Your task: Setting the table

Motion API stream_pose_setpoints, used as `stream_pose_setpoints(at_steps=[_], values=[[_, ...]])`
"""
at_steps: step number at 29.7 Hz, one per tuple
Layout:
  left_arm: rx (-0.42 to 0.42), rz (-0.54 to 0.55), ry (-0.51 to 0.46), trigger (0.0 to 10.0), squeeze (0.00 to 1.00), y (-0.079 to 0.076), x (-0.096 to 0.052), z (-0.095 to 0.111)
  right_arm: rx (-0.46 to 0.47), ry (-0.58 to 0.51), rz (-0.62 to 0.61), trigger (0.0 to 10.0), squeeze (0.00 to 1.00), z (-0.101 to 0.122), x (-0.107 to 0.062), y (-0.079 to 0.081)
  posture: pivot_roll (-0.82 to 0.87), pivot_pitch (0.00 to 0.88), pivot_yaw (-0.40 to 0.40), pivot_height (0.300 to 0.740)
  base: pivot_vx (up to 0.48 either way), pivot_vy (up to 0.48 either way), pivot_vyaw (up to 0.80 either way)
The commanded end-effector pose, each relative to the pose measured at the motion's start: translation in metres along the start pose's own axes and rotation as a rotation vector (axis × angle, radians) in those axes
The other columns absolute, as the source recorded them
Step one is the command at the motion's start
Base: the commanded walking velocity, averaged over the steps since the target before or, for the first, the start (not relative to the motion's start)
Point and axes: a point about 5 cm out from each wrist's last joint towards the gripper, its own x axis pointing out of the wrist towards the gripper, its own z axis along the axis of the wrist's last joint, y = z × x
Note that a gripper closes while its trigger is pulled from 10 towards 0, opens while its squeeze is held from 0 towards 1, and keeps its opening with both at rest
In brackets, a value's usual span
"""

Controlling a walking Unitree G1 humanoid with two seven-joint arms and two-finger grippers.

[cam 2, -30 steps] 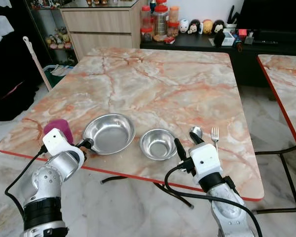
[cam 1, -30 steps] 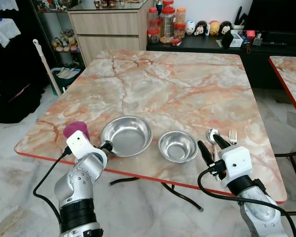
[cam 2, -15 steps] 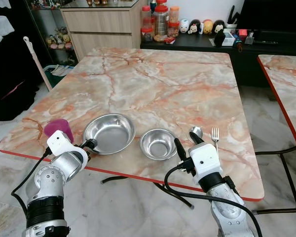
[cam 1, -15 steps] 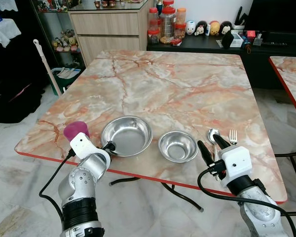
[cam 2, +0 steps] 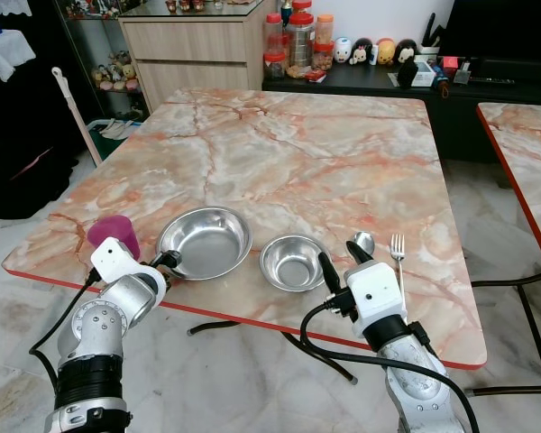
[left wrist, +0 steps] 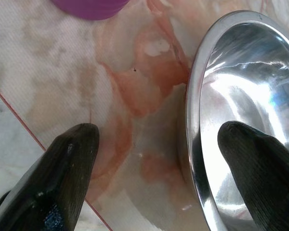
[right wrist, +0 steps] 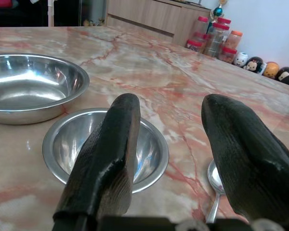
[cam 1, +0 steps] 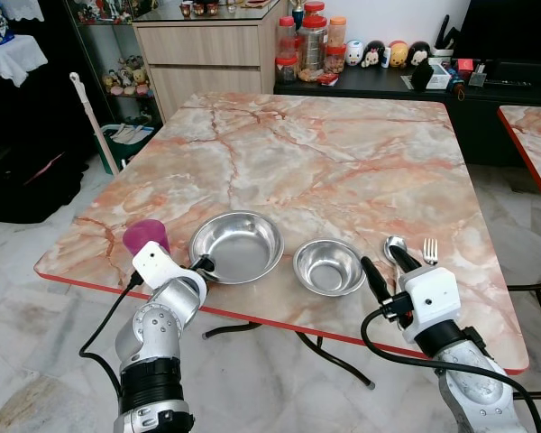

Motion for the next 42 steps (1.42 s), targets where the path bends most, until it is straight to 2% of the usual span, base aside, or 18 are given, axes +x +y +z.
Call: stream_pose_setpoints(at_steps=[1,4,6,9,18,27,28,29,30,31,42], values=[[-0.039,-0.086,0.053,10.0,0.00,-0.032,-0.002,-0.011,0.004,-0.010,0.004,10.0,0.00,0.002,0.001,0.002,-0.10,0.000,0.061,0.740,0.000,0.000,0.00],[-0.014,-0.109,0.022,10.0,0.00,-0.037,-0.005,-0.004,0.004,-0.009,0.003,10.0,0.00,0.002,0.001,0.001,-0.10,0.000,0.063,0.740,0.000,0.000,0.00],[0.021,-0.143,-0.007,10.0,0.00,-0.046,-0.009,0.002,0.006,-0.008,0.001,10.0,0.00,0.002,0.000,0.002,-0.10,0.000,0.063,0.740,0.000,0.000,0.00],[0.034,-0.153,-0.017,10.0,0.00,-0.049,-0.011,0.005,0.006,-0.008,0.001,10.0,0.00,0.002,0.000,0.002,-0.10,0.000,0.064,0.740,0.000,0.000,0.00],[0.077,-0.118,-0.008,10.0,0.00,-0.042,-0.008,0.001,0.007,-0.007,0.001,10.0,0.00,0.001,0.000,0.002,-0.10,0.000,0.065,0.740,0.000,0.000,0.00],[0.122,-0.117,-0.023,10.0,0.00,-0.044,-0.004,-0.001,0.008,-0.008,0.001,10.0,0.00,0.002,0.000,0.002,-0.10,0.000,0.065,0.740,0.000,0.000,0.00],[0.138,-0.111,-0.025,7.7,0.00,-0.044,-0.004,-0.002,0.008,-0.008,0.001,10.0,0.00,0.002,0.000,0.002,-0.10,0.000,0.065,0.740,0.000,0.000,0.00],[0.143,-0.109,-0.024,6.0,0.00,-0.044,-0.003,-0.002,0.009,-0.009,0.001,10.0,0.00,0.002,0.000,0.002,-0.10,0.000,0.065,0.740,0.000,0.000,0.00],[0.145,-0.107,-0.023,6.0,0.00,-0.043,-0.003,-0.002,0.009,-0.009,0.001,10.0,0.00,0.002,0.000,0.002,-0.10,0.000,0.065,0.740,0.000,0.000,0.00],[0.158,-0.096,-0.025,0.0,0.00,-0.042,-0.002,-0.003,0.008,-0.009,0.000,10.0,0.00,0.002,0.000,0.002,-0.10,0.000,0.065,0.740,0.000,0.000,0.00],[0.174,-0.074,-0.024,0.0,0.00,-0.040,0.001,-0.004,0.009,-0.010,0.000,10.0,0.00,0.002,0.001,0.002,-0.11,0.000,0.066,0.740,0.000,0.000,0.00]])
